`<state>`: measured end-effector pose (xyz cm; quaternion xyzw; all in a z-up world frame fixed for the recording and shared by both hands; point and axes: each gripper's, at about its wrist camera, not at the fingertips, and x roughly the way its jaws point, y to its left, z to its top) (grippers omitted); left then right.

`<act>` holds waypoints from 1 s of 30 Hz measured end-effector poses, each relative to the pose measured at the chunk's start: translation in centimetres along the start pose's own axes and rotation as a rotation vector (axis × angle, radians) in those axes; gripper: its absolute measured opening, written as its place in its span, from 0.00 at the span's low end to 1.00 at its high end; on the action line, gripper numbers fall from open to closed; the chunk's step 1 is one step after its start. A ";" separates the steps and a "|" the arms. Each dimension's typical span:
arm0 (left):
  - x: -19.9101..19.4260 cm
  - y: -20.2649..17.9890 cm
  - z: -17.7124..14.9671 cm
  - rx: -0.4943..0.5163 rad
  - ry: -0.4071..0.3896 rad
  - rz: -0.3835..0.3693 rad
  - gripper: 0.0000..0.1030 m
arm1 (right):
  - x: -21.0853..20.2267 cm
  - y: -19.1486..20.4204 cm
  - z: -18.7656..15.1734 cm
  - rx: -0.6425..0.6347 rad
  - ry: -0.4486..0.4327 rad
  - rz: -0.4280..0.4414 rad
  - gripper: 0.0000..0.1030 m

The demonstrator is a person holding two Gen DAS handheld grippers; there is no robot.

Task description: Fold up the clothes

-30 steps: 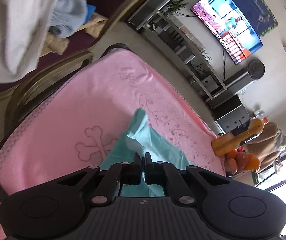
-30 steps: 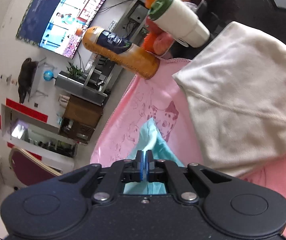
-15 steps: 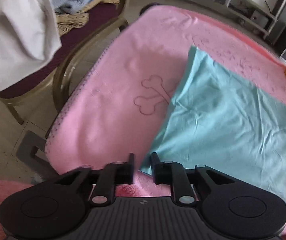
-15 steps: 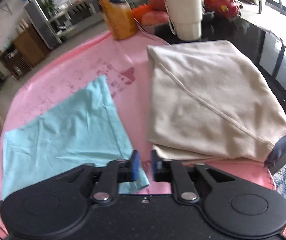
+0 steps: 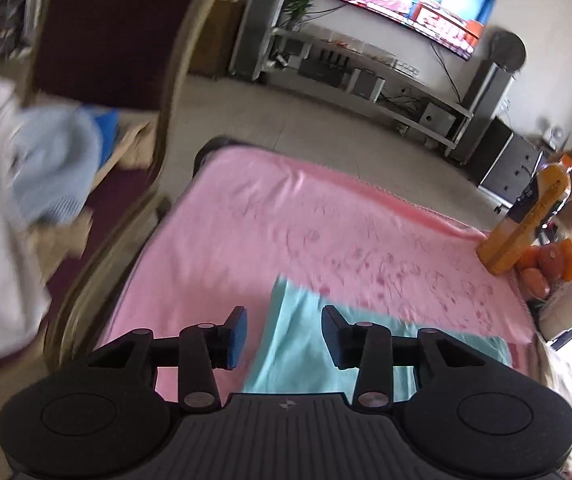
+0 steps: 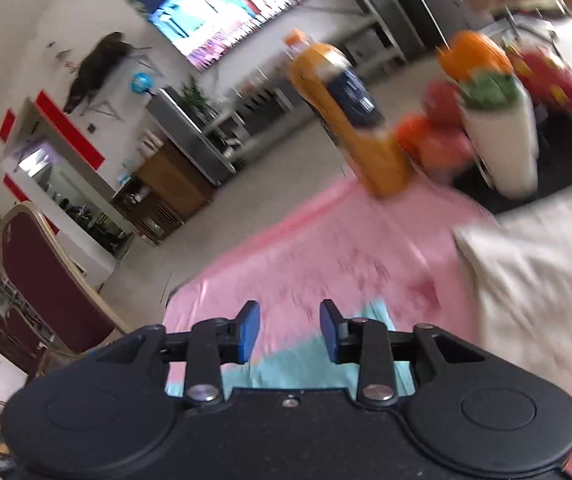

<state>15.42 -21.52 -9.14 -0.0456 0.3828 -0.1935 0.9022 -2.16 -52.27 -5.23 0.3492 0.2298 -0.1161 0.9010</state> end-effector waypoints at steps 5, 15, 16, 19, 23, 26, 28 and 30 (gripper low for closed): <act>7.7 2.5 0.3 -0.091 0.100 0.004 0.42 | 6.3 -2.7 0.3 0.016 -0.016 -0.097 0.58; 12.2 4.6 1.2 -0.208 0.180 -0.117 0.47 | 12.6 -9.2 -0.5 0.196 0.161 -0.192 0.36; 12.6 4.5 1.2 -0.215 0.188 -0.120 0.46 | 12.9 -9.4 -0.7 0.210 0.170 -0.185 0.35; 13.6 4.1 1.0 -0.229 0.207 -0.120 0.42 | 13.7 -9.5 -1.0 0.210 0.183 -0.194 0.35; 14.5 3.6 1.1 -0.240 0.222 -0.121 0.33 | 14.5 -9.5 -1.0 0.240 0.189 -0.172 0.34; 15.2 3.3 1.2 -0.222 0.239 -0.099 0.23 | 15.9 -9.4 -1.3 0.240 0.216 -0.167 0.26; 15.6 3.0 1.1 -0.206 0.243 -0.081 0.22 | 16.8 -9.3 -1.5 0.230 0.229 -0.177 0.23; 15.9 3.0 1.1 -0.203 0.247 -0.074 0.20 | 17.2 -9.3 -1.6 0.241 0.231 -0.167 0.17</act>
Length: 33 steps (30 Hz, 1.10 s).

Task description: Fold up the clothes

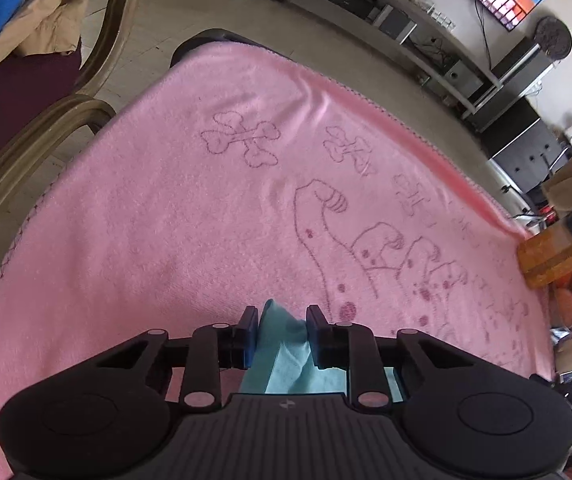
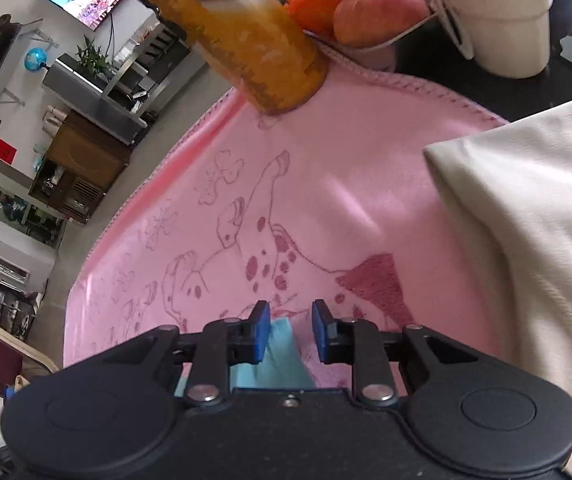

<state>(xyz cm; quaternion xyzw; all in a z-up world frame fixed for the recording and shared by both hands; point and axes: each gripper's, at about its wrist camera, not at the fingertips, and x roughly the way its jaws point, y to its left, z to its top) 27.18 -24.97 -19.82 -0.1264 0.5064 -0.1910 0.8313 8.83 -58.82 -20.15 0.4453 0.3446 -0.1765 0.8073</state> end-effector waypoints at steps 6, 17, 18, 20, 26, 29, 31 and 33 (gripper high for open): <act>-0.2 -1.6 -0.6 0.108 -0.057 0.077 0.02 | -0.1 1.3 -0.3 -0.072 -0.029 -0.009 0.03; 1.4 -3.9 -2.3 0.319 -0.175 0.331 0.10 | 0.3 2.3 -0.9 -0.245 -0.120 -0.199 0.01; 1.3 -3.9 -2.3 0.317 -0.179 0.338 0.12 | 0.4 2.2 -1.0 -0.262 -0.117 -0.199 0.01; 0.3 -2.8 -2.0 0.253 -0.187 0.374 0.14 | 0.2 2.2 -1.0 -0.258 -0.121 -0.204 0.02; -3.8 0.2 -1.2 0.057 -0.207 0.440 0.14 | -5.1 0.8 -1.2 -0.083 -0.190 -0.131 0.08; -7.8 -0.2 -2.1 0.068 -0.245 0.364 0.17 | -9.1 0.1 -2.1 0.006 -0.213 0.049 0.20; -10.2 -0.7 -3.6 0.105 -0.261 0.239 0.25 | -11.3 -0.8 -3.0 0.086 -0.198 0.219 0.25; -11.5 -0.9 -5.2 0.122 -0.217 0.035 0.29 | -12.0 -2.2 -4.0 0.212 -0.124 0.433 0.28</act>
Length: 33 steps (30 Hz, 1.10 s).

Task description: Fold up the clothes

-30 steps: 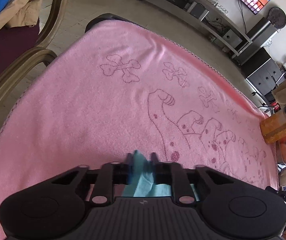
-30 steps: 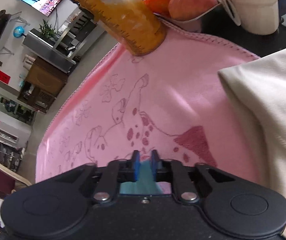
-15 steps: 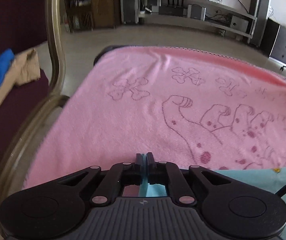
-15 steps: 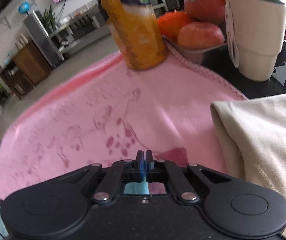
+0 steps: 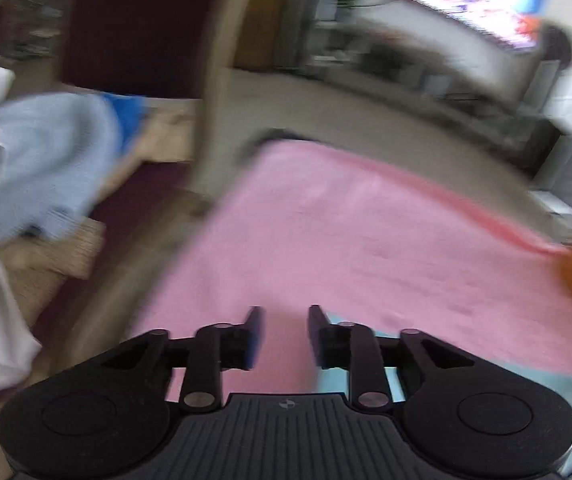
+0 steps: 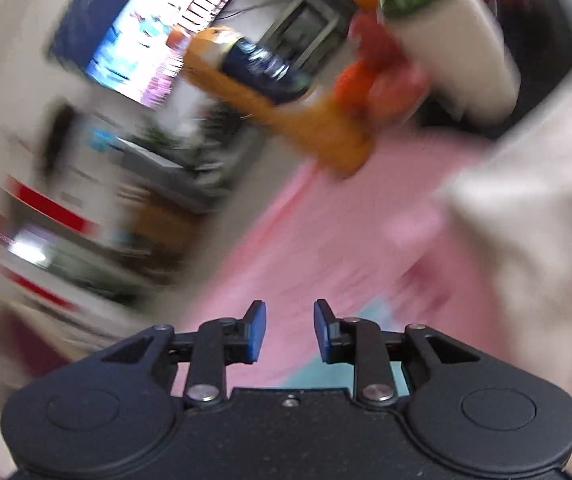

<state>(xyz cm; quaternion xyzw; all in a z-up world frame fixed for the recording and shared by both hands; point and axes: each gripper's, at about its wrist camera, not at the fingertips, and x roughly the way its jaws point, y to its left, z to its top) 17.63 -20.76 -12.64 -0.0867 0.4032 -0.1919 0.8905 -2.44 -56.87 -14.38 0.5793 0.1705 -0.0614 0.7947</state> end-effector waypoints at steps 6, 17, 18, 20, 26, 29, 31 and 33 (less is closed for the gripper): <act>2.8 -4.4 -1.7 0.113 0.111 -0.197 0.30 | 3.8 -1.7 -1.9 0.117 0.230 0.026 0.60; 8.9 -6.5 -5.3 0.337 0.118 0.029 0.23 | 11.4 -1.9 -3.6 -0.198 0.351 -0.236 0.19; 8.6 -5.7 -5.1 0.309 0.111 0.072 0.21 | 11.0 -2.6 -3.0 -0.163 0.330 -0.238 0.15; 7.7 -3.5 -4.6 0.207 0.113 0.104 0.13 | 9.4 -3.9 -1.7 -0.082 0.240 -0.272 0.13; 6.0 0.7 -4.2 0.116 0.096 0.379 0.22 | 4.1 -7.9 0.3 0.146 0.030 -0.357 0.02; 4.8 1.8 -3.9 0.079 0.109 0.406 0.20 | 1.9 -7.2 -0.6 0.185 -0.021 -0.381 0.14; 3.6 2.3 -3.8 0.045 0.110 0.394 0.17 | 0.4 -6.0 -1.5 0.158 -0.035 -0.344 0.32; 2.2 2.2 -4.0 0.025 0.102 0.327 0.18 | -1.1 -4.5 -2.3 0.091 -0.019 -0.288 0.34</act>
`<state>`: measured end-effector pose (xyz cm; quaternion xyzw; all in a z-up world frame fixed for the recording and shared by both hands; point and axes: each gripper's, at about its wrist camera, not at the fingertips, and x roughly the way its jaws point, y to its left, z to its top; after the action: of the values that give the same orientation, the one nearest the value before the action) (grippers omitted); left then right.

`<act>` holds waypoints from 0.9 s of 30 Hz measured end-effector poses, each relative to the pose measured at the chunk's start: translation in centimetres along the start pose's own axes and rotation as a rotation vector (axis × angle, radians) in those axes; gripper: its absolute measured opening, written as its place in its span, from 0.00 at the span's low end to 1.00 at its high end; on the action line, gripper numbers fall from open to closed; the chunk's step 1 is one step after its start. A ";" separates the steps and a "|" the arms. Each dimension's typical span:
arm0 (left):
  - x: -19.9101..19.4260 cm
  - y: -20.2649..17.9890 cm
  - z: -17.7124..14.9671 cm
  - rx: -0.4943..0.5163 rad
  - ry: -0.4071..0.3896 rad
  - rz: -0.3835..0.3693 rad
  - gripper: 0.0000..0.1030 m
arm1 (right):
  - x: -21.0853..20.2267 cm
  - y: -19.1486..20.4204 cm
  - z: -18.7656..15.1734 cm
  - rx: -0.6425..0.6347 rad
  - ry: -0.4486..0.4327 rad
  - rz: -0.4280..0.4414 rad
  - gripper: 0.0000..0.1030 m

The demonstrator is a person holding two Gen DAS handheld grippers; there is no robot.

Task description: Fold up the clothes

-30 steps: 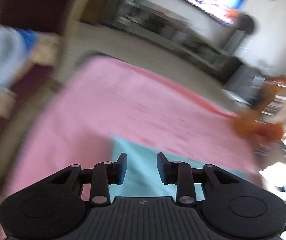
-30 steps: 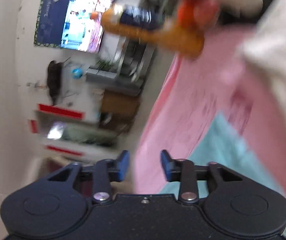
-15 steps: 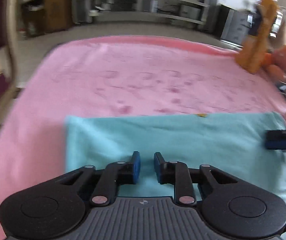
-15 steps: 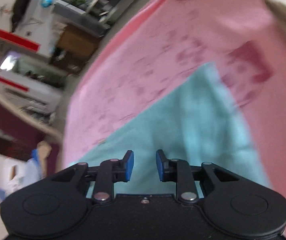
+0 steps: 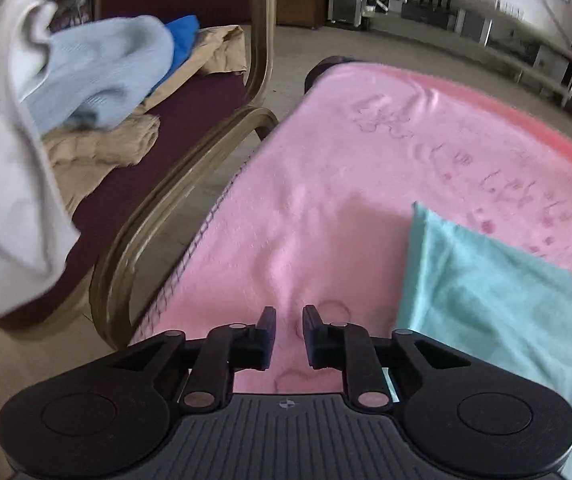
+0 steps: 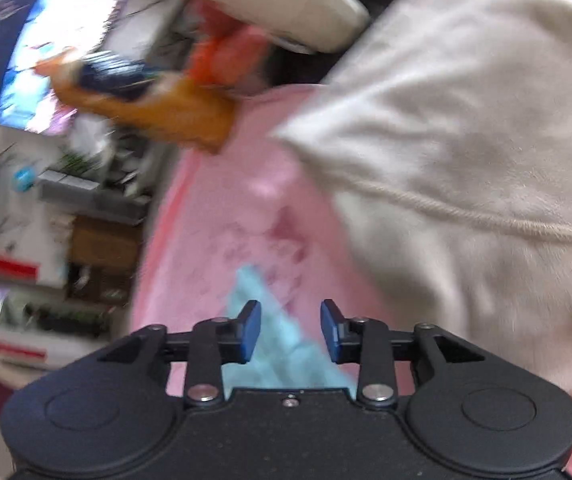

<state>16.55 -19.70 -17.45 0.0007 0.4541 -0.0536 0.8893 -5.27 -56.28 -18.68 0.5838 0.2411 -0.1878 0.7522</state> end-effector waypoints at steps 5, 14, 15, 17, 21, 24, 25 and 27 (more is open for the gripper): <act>-2.9 -1.5 -1.3 0.048 -0.041 -0.207 0.22 | -1.6 0.7 -2.1 -0.075 0.061 0.088 0.42; -0.9 -9.4 -3.0 0.239 -0.039 -0.373 0.23 | 5.4 6.1 -4.9 -0.363 0.218 0.025 0.17; -0.4 -9.8 -3.2 0.250 -0.030 -0.381 0.23 | 6.0 6.3 -5.3 -0.380 0.241 0.025 0.17; 0.4 -10.3 -3.5 0.271 -0.011 -0.397 0.24 | 7.2 6.3 -6.0 -0.386 0.301 0.040 0.17; 1.3 -8.9 -3.4 0.248 0.022 -0.373 0.27 | 8.2 5.3 -6.1 -0.396 0.345 -0.001 0.05; 1.5 -5.7 -2.7 0.122 0.073 -0.300 0.13 | 7.1 3.3 -4.7 -0.298 0.313 -0.019 0.00; 1.4 -4.4 -2.6 0.082 0.089 -0.286 0.13 | 6.3 2.5 -4.1 -0.265 0.286 -0.037 0.00; 0.9 -2.4 -2.6 0.027 0.116 -0.246 0.13 | 4.8 1.0 -2.9 -0.196 0.234 -0.064 0.00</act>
<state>14.79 -22.01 -19.58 -0.0402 0.5005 -0.1682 0.8483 -1.26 -53.27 -21.27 0.5174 0.3626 -0.1180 0.7661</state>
